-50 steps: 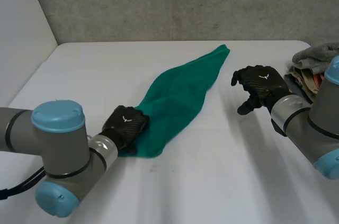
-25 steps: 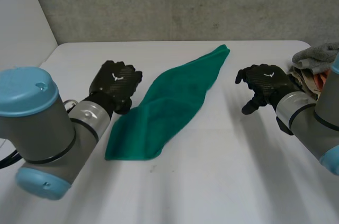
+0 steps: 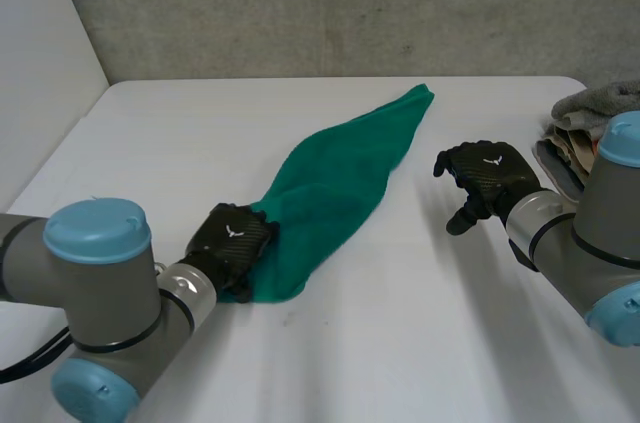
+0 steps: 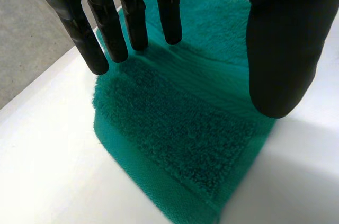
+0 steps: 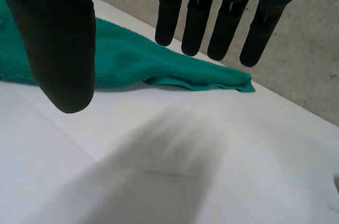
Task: Fold the laundry.
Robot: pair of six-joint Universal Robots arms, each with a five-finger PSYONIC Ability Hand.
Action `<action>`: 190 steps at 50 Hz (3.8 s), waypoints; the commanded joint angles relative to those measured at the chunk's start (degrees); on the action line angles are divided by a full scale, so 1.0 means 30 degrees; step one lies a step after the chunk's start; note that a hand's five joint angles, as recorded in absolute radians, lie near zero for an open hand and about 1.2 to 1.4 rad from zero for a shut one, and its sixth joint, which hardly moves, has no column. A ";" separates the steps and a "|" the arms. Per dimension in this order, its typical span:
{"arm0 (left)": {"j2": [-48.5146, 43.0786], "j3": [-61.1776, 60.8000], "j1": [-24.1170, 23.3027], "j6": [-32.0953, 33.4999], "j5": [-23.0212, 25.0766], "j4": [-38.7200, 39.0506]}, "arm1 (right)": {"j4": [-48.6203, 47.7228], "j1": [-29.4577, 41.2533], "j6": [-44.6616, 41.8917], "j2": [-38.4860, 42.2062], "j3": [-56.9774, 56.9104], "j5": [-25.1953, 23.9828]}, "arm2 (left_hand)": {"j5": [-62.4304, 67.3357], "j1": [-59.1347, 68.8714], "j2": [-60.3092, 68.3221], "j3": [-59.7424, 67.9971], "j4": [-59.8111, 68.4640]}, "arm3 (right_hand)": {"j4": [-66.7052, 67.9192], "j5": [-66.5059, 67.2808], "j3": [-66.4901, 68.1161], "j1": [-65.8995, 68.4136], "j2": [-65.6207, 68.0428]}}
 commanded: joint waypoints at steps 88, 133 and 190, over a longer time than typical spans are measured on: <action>1.0001 0.5067 -0.0567 -0.6006 -0.1961 -0.6574 | 0.2975 0.5637 0.7935 0.7420 -1.1223 0.1428 | 1.8077 1.8334 1.8256 1.8239 1.8187 | 1.6423 1.6917 1.6373 1.6158 1.6158; 0.5190 -0.0524 0.0812 -0.6534 -0.2485 -0.3673 | 0.2591 0.3760 -0.2329 0.1763 -0.6422 0.0992 | -0.2664 -0.2407 -0.2485 -0.2502 -0.2554 | -0.6910 -0.6417 -0.6961 -0.7176 -0.7176; 0.0247 0.0114 0.0988 -0.2492 -0.2986 -0.1565 | 0.0545 -0.1252 -0.2446 0.3311 -0.0440 -0.0444 | 0.0869 0.1126 0.1048 0.1031 0.0979 | 1.6423 1.6917 1.6373 1.6158 1.6158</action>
